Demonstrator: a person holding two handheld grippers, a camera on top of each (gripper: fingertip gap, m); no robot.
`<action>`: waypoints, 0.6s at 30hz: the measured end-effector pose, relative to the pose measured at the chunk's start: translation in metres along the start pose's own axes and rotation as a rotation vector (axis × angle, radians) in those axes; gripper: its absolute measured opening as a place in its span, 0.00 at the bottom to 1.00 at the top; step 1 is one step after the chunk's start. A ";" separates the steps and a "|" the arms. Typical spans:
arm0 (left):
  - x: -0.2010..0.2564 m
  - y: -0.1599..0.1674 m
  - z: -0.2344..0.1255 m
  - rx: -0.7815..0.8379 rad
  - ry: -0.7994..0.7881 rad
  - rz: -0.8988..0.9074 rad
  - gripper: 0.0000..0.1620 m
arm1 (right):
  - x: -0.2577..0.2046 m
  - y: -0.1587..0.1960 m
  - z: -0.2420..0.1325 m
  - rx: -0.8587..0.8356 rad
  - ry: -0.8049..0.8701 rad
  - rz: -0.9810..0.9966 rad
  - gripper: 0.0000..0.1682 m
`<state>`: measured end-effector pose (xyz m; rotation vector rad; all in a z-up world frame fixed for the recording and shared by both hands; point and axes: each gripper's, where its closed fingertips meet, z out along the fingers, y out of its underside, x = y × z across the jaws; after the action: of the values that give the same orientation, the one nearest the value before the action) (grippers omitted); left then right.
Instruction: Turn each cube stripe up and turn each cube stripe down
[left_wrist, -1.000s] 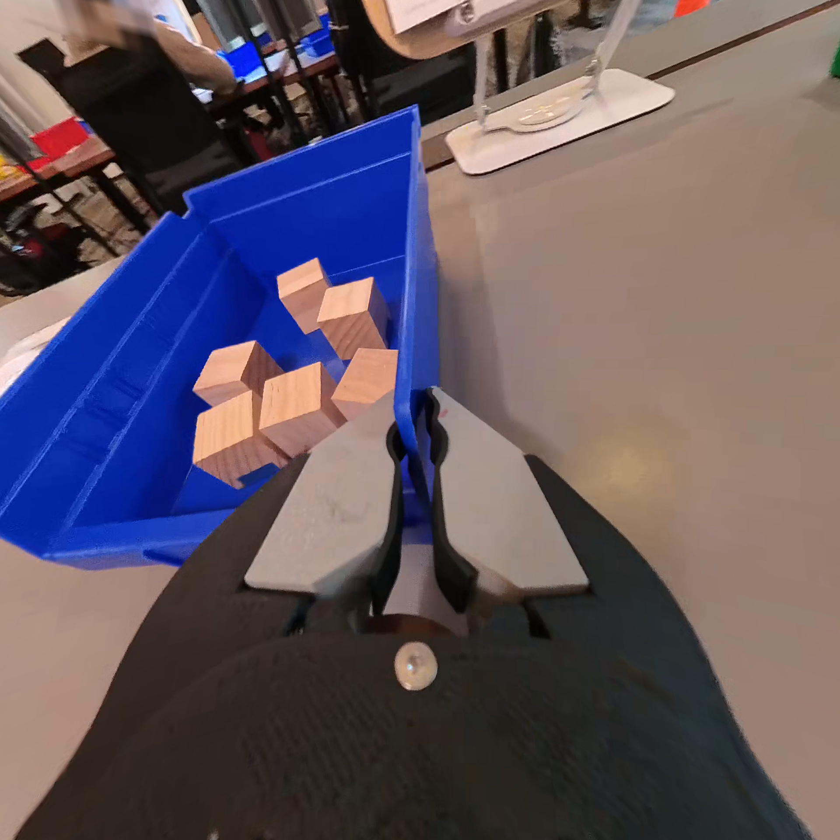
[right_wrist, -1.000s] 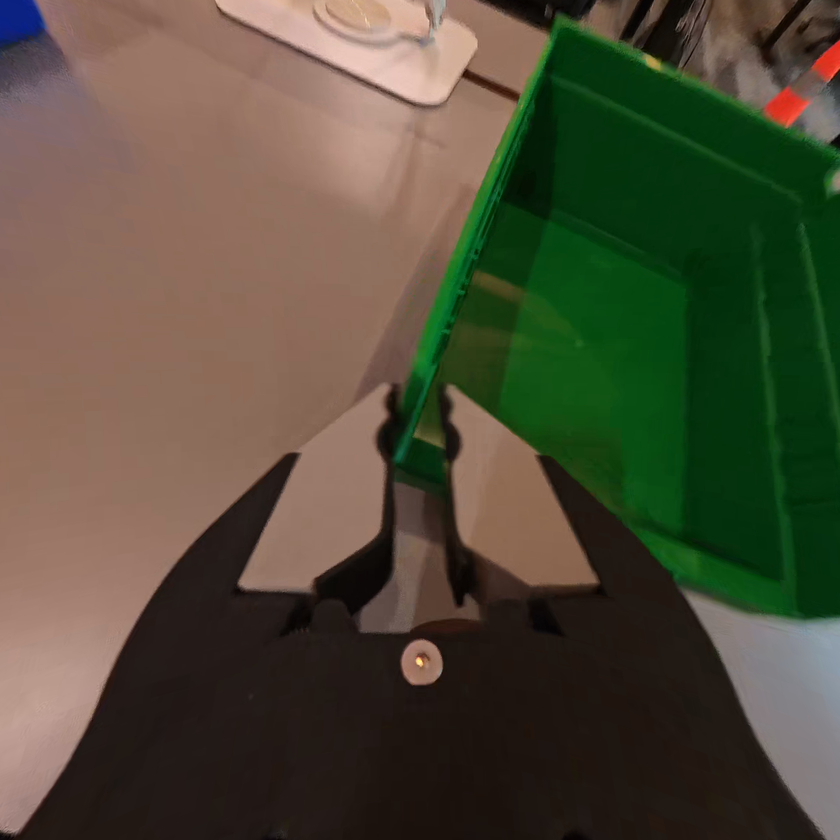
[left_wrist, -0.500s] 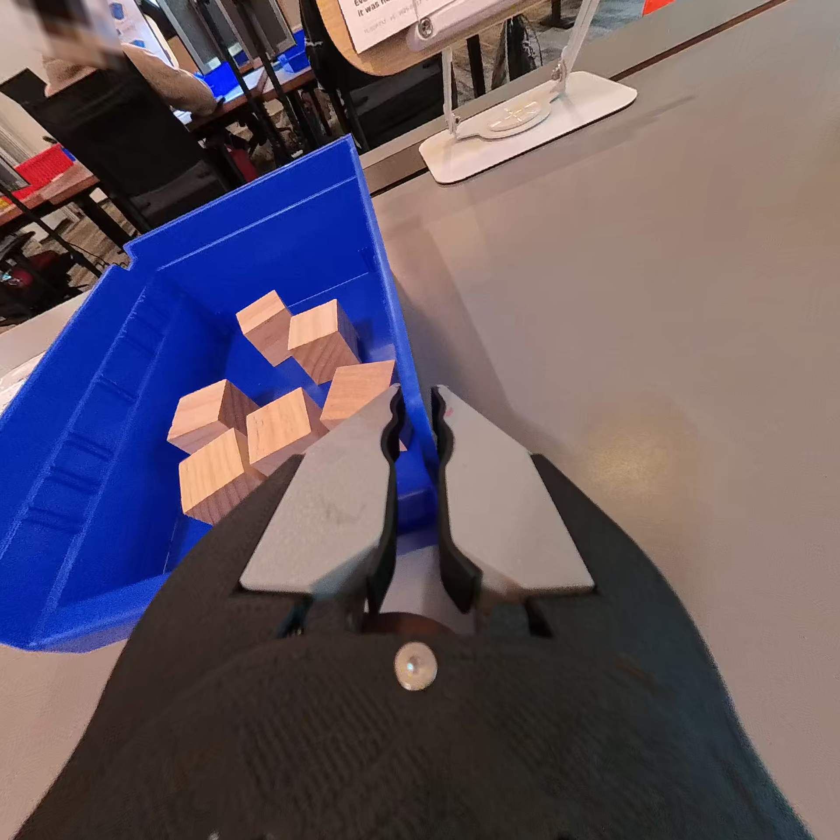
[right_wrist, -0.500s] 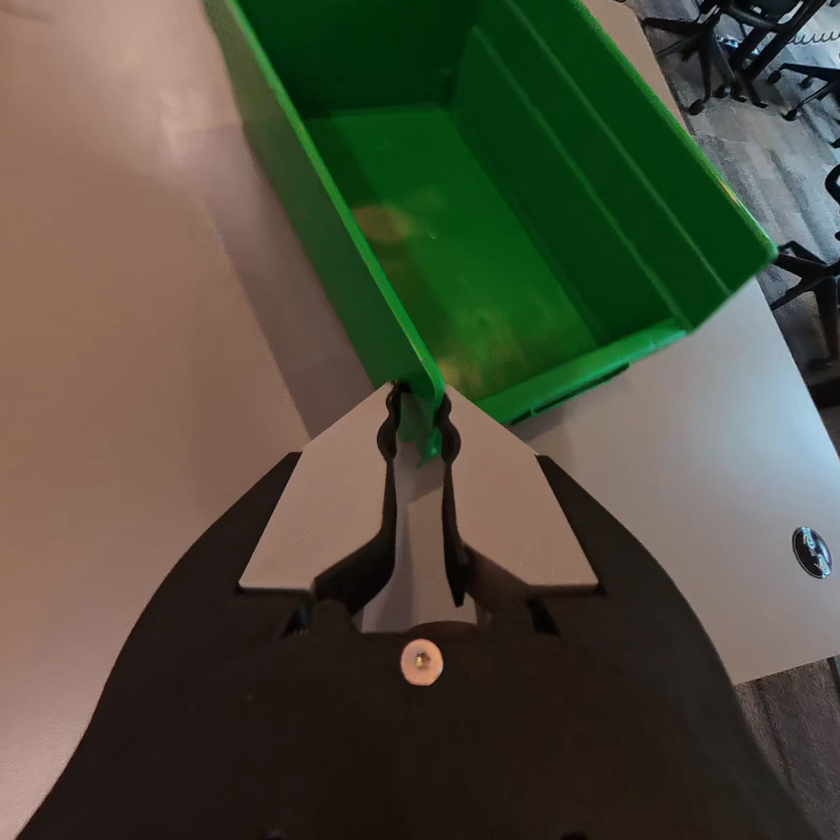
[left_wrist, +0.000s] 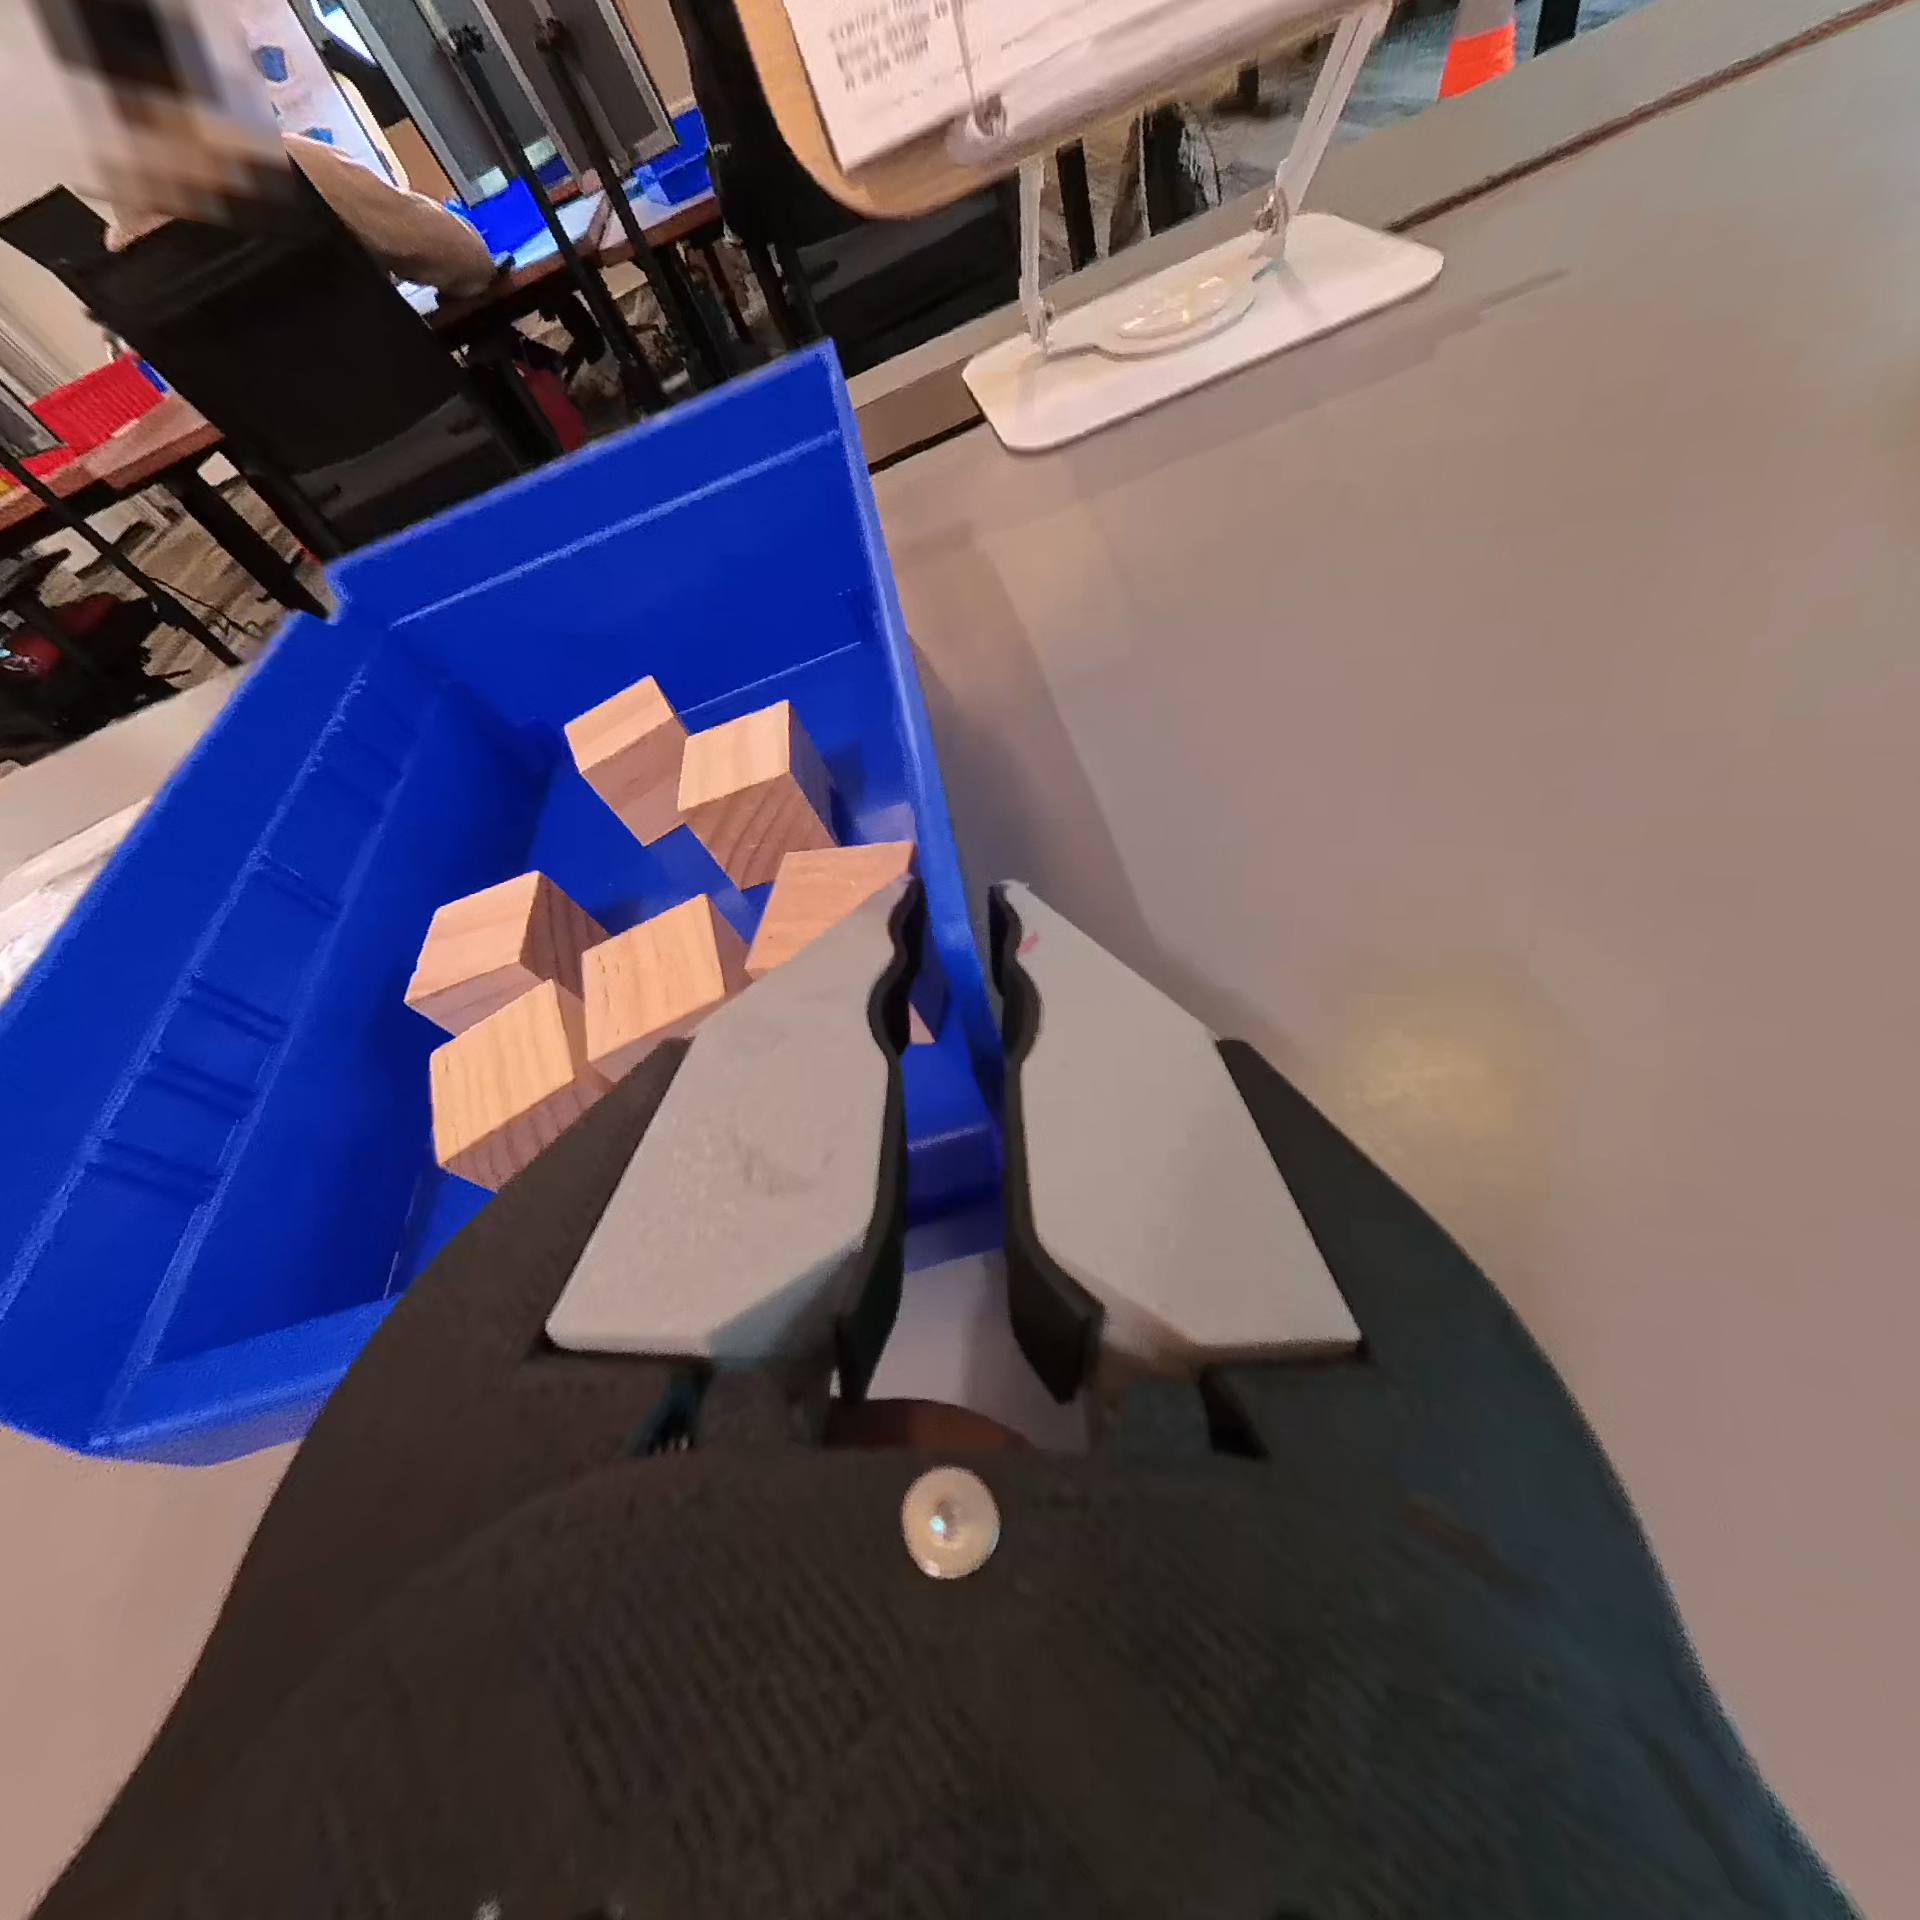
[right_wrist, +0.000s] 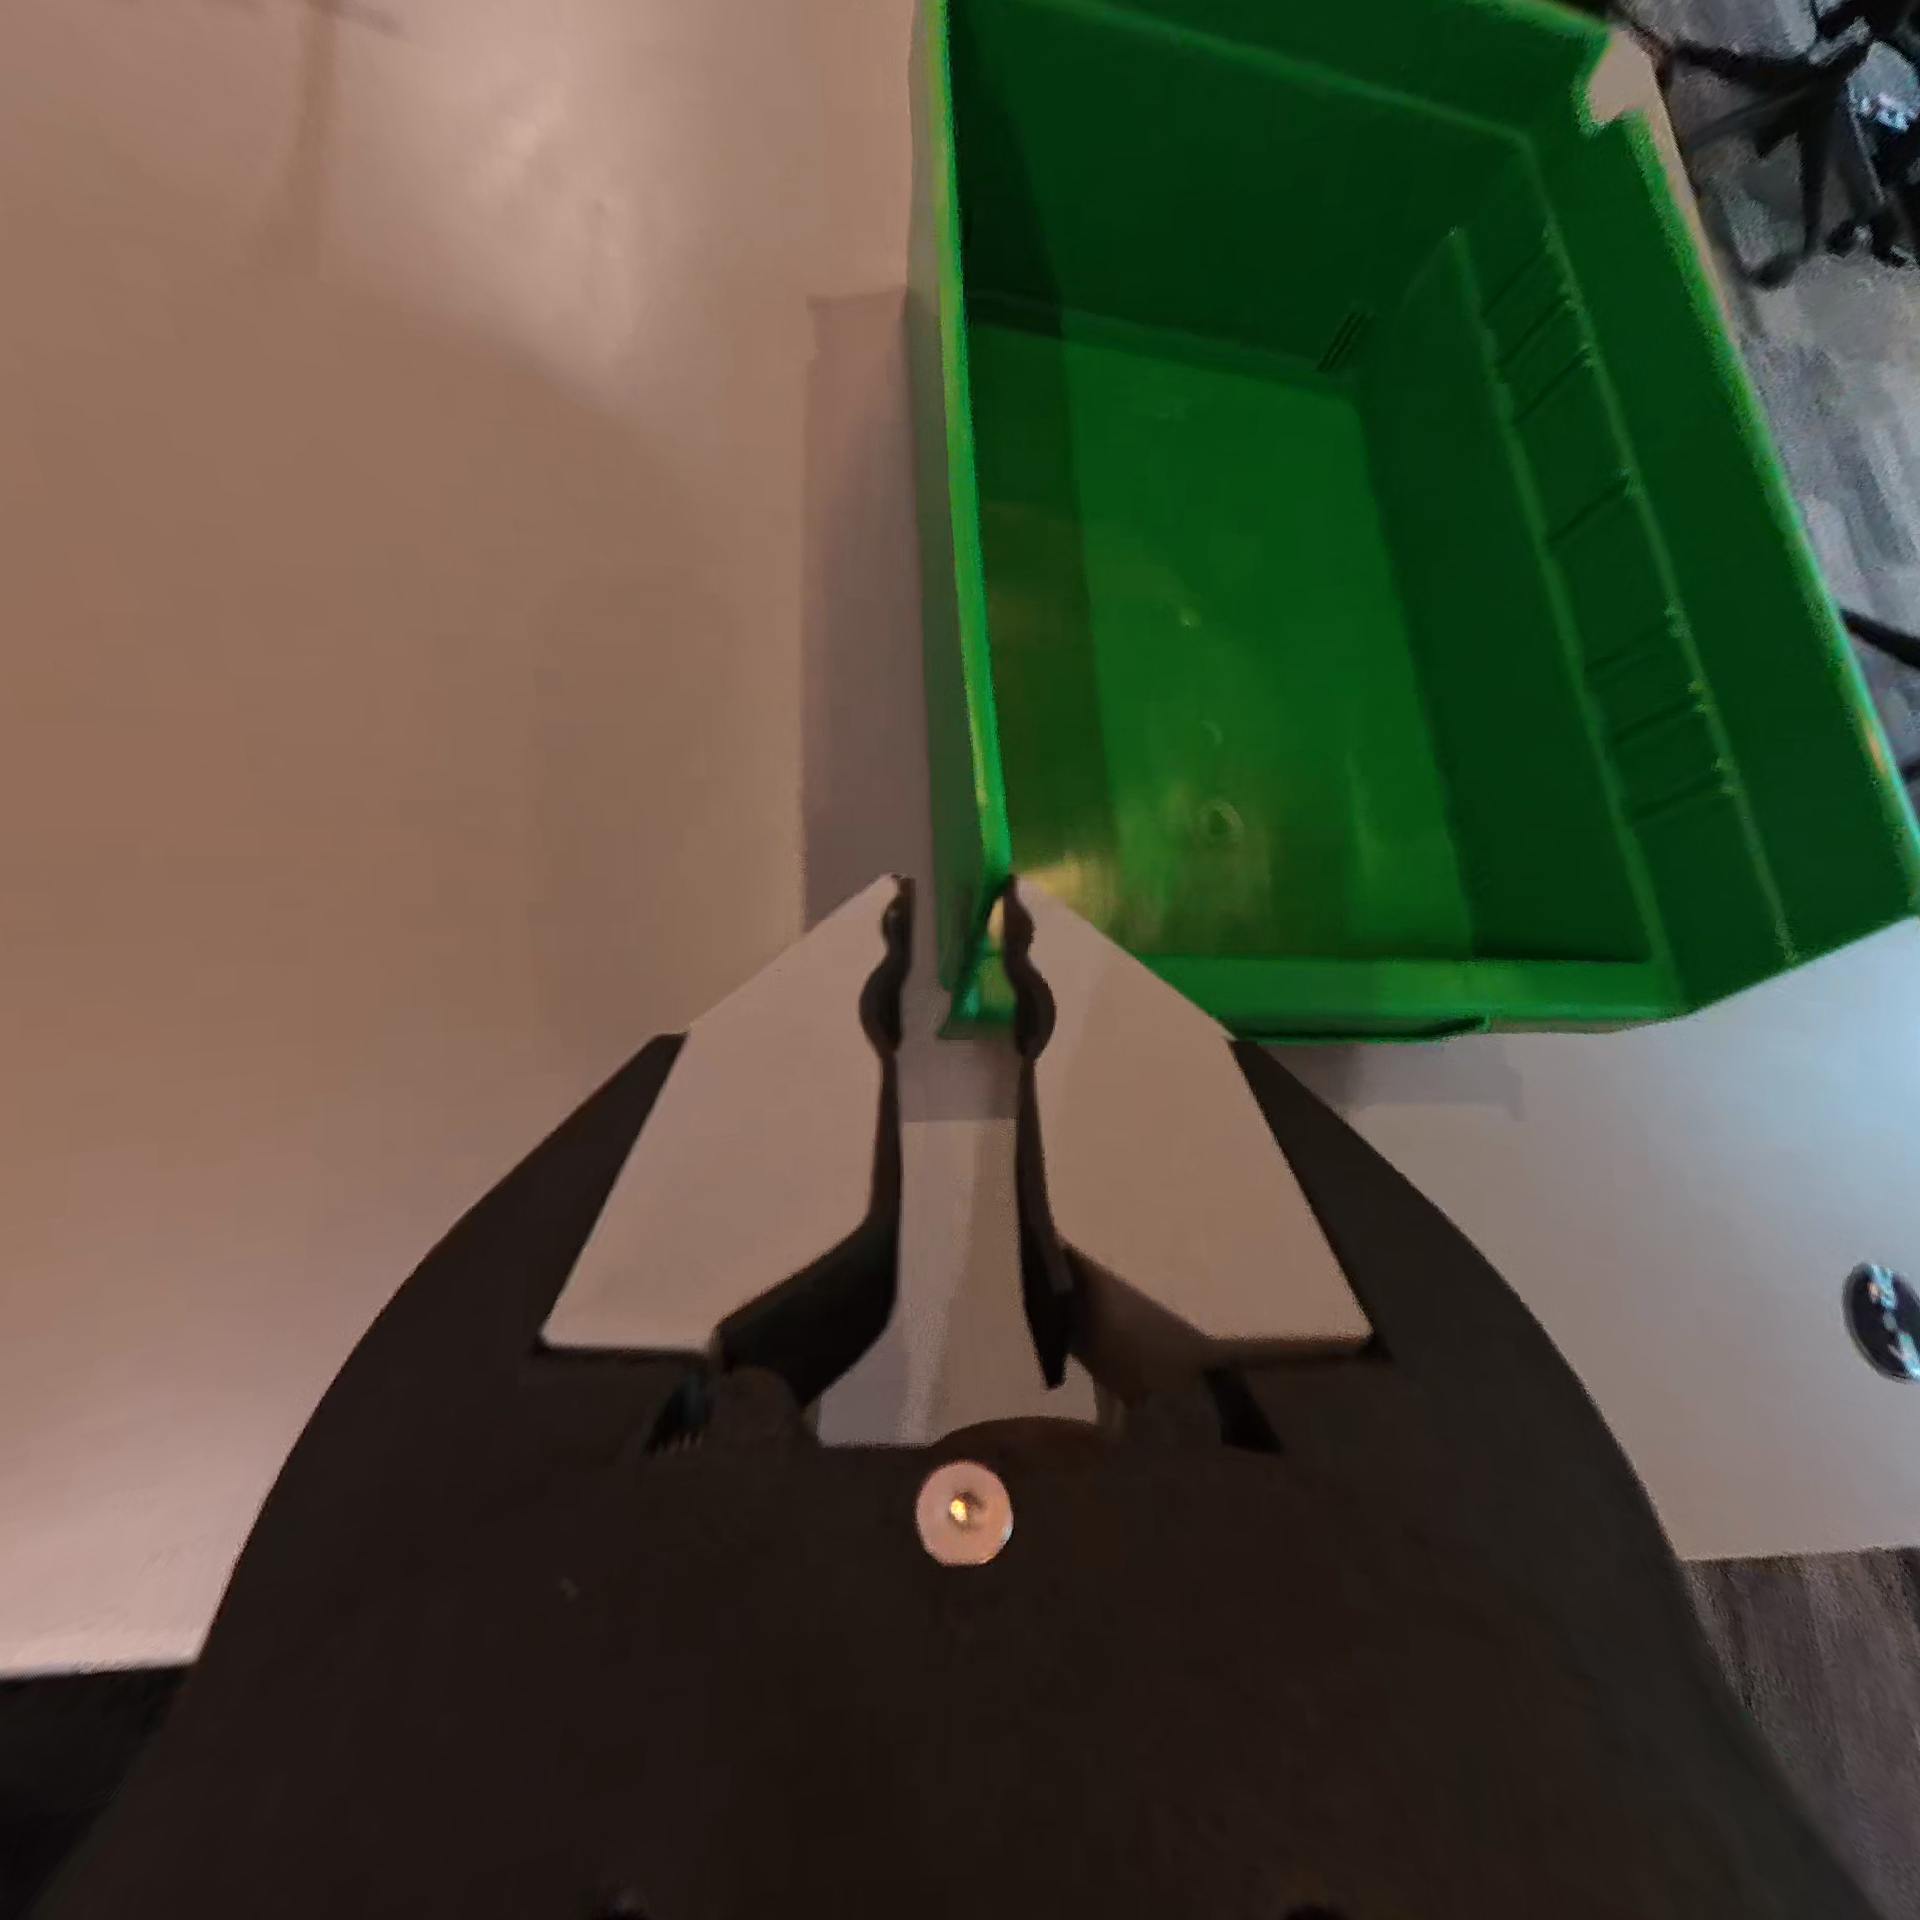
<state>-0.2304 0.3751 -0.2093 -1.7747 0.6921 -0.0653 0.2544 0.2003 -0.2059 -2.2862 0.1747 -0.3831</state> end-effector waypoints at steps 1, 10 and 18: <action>0.000 -0.006 -0.004 0.024 0.004 -0.010 0.07 | -0.007 -0.007 -0.009 0.031 -0.043 -0.002 0.16; 0.006 -0.061 -0.058 0.194 0.145 -0.099 0.20 | -0.071 -0.061 -0.090 0.329 -0.426 0.008 0.25; 0.014 -0.068 -0.062 0.224 0.138 -0.073 0.23 | -0.118 -0.076 -0.121 0.447 -0.590 -0.061 0.25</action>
<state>-0.2145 0.3250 -0.1321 -1.5900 0.6899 -0.3058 0.1040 0.1962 -0.0982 -1.8673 -0.2570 0.2154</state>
